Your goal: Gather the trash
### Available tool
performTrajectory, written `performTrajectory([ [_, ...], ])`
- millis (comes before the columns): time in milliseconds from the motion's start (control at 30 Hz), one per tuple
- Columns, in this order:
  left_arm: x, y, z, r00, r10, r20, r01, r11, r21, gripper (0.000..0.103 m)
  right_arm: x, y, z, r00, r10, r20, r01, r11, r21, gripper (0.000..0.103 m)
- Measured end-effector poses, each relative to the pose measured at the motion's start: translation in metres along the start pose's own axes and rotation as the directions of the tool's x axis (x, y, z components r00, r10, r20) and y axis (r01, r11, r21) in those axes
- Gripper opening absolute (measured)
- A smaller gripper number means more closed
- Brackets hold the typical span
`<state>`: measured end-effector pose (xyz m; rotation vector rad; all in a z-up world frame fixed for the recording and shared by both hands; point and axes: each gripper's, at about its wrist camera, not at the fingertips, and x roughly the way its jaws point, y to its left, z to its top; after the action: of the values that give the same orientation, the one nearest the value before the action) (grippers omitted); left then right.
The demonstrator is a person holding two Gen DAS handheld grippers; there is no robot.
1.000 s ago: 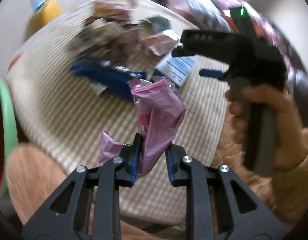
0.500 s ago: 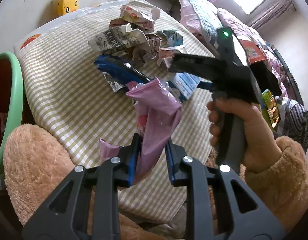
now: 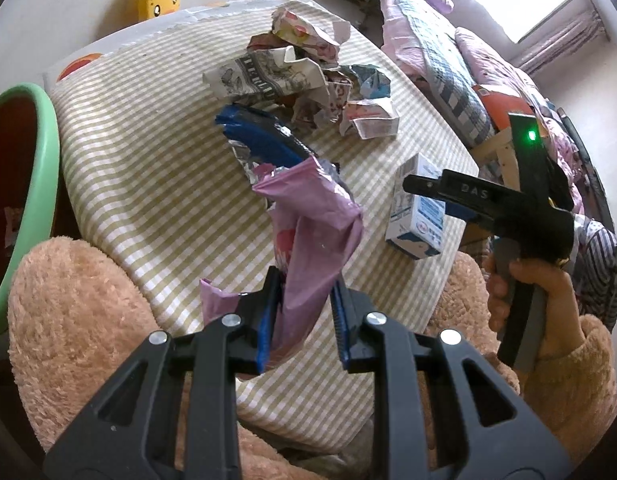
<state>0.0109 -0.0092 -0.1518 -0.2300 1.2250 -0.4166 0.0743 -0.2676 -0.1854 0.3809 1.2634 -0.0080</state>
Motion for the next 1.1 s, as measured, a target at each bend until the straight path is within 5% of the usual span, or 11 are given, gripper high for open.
performTrajectory([
  [233, -0.003, 0.005, 0.0, 1.0, 0.012, 0.013, -0.012, 1.0, -0.023, 0.023, 0.007, 0.017, -0.011, 0.999, -0.041, -0.01, 0.04, 0.998, -0.04, 0.077],
  [300, -0.004, 0.006, 0.0, 1.0, 0.014, 0.02, -0.014, 1.0, -0.028, 0.023, 0.006, 0.017, -0.015, 0.999, -0.037, -0.007, 0.037, 0.998, -0.047, 0.066],
  [533, -0.01, 0.01, 0.001, 0.999, 0.026, 0.045, -0.024, 0.999, -0.046, 0.023, -0.018, 0.017, -0.02, 0.996, 0.036, 0.085, -0.032, 0.998, -0.052, 0.059],
  [833, -0.039, 0.013, 0.007, 0.984, 0.099, 0.145, -0.094, 0.995, -0.04, 0.023, -0.087, 0.044, -0.019, 0.952, 0.189, 0.24, -0.166, 0.979, -0.116, 0.059],
  [1100, -0.069, 0.033, 0.013, 0.96, 0.156, 0.231, -0.138, 0.986, -0.094, 0.023, -0.117, 0.083, -0.02, 0.925, 0.272, 0.266, -0.22, 0.953, -0.211, 0.059],
])
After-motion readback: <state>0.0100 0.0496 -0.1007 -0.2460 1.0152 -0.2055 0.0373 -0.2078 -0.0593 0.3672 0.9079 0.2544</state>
